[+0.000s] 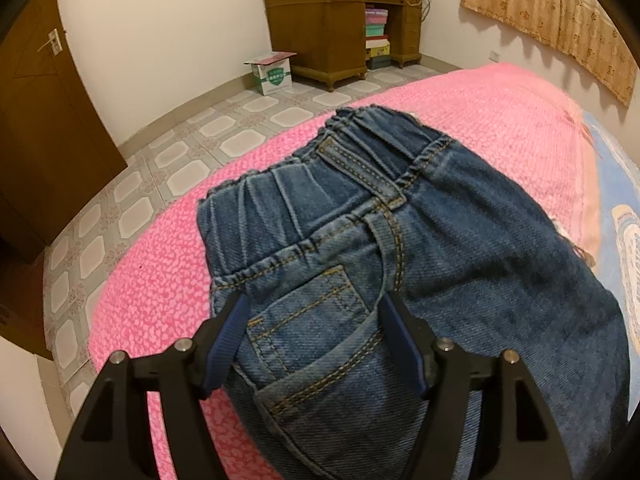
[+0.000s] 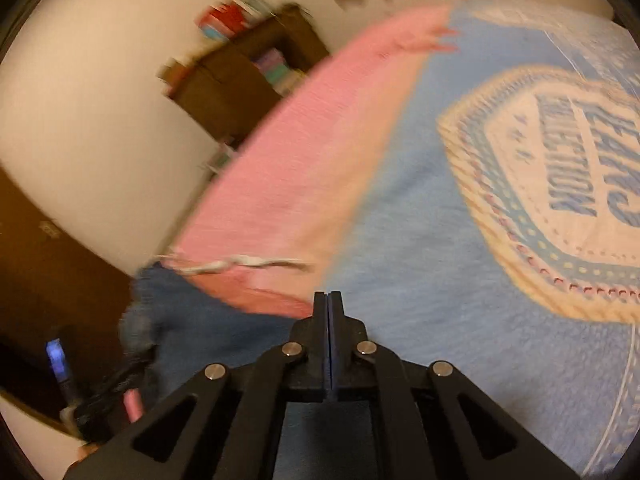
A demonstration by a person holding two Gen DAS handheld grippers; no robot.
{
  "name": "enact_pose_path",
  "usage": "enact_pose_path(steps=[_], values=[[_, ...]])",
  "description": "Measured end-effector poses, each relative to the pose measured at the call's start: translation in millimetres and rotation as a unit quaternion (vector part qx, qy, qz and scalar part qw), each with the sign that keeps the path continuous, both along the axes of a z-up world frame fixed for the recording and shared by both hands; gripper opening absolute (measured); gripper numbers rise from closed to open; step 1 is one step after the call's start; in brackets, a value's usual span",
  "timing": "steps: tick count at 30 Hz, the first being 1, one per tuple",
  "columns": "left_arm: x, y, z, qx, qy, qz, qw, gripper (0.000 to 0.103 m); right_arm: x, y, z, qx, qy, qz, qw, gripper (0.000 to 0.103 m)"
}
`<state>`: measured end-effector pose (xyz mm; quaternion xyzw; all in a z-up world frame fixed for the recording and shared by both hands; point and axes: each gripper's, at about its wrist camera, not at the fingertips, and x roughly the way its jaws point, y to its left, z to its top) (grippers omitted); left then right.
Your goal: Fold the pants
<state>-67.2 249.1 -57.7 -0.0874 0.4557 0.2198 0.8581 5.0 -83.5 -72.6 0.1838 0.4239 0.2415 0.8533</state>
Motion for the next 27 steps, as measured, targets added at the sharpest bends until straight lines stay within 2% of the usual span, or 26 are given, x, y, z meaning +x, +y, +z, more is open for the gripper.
enact_pose_path(steps=[3, 6, 8, 9, 12, 14, 15, 17, 19, 20, 21, 23, 24, 26, 27], values=[[0, 9, 3, -0.022, -0.006, -0.009, 0.9997, 0.071, -42, 21, -11, 0.014, 0.042, 0.050, 0.998, 0.001], [1, 11, 3, -0.026, -0.003, -0.014, 0.9996, 0.071, -86, 38, -33, -0.020, 0.065, 0.065, 0.996, 0.001], [0, 13, 4, -0.027, -0.002, -0.015, 0.9995, 0.070, -111, 50, -65, -0.018, 0.113, 0.069, 0.991, 0.001], [-1, 14, 5, -0.028, -0.003, -0.013, 0.9995, 0.066, -124, 54, -77, -0.009, 0.128, 0.072, 0.989, 0.001], [-4, 28, 9, -0.044, -0.013, -0.008, 0.9989, 0.057, -159, 56, -79, 0.004, 0.091, 0.050, 0.995, 0.001], [-7, 37, 9, -0.056, -0.018, -0.006, 0.9983, 0.052, -169, 51, -81, 0.028, 0.114, 0.043, 0.992, 0.002], [-9, 38, 11, -0.055, -0.020, -0.004, 0.9983, 0.050, -173, 50, -87, 0.045, 0.142, 0.051, 0.988, 0.001], [-10, 35, 12, -0.050, -0.020, -0.003, 0.9985, 0.049, -181, 55, -93, 0.037, 0.180, 0.068, 0.981, 0.001], [-15, 29, 18, -0.044, -0.026, -0.005, 0.9987, 0.049, -193, 37, -78, 0.058, 0.143, 0.042, 0.987, 0.001], [-19, 25, 24, -0.039, -0.037, -0.006, 0.9985, 0.051, -197, 28, -71, 0.070, 0.126, 0.025, 0.989, 0.001], [-26, 20, 33, -0.023, -0.053, -0.003, 0.9983, 0.061, -198, 15, -60, 0.080, 0.102, -0.002, 0.992, 0.001], [-34, 9, 46, 0.001, -0.084, -0.017, 0.9963, 0.076, -197, -3, -52, 0.070, 0.074, -0.049, 0.994, 0.001], [-37, 2, 49, 0.007, -0.094, -0.033, 0.9950, 0.081, -196, -14, -53, 0.050, 0.076, -0.079, 0.993, 0.001], [-35, -19, 51, 0.004, -0.100, -0.092, 0.9907, 0.082, -195, -28, -64, -0.001, 0.106, -0.116, 0.988, 0.002], [-34, -27, 50, 0.001, -0.098, -0.113, 0.9887, 0.082, -196, -28, -71, -0.010, 0.116, -0.117, 0.986, 0.002]])
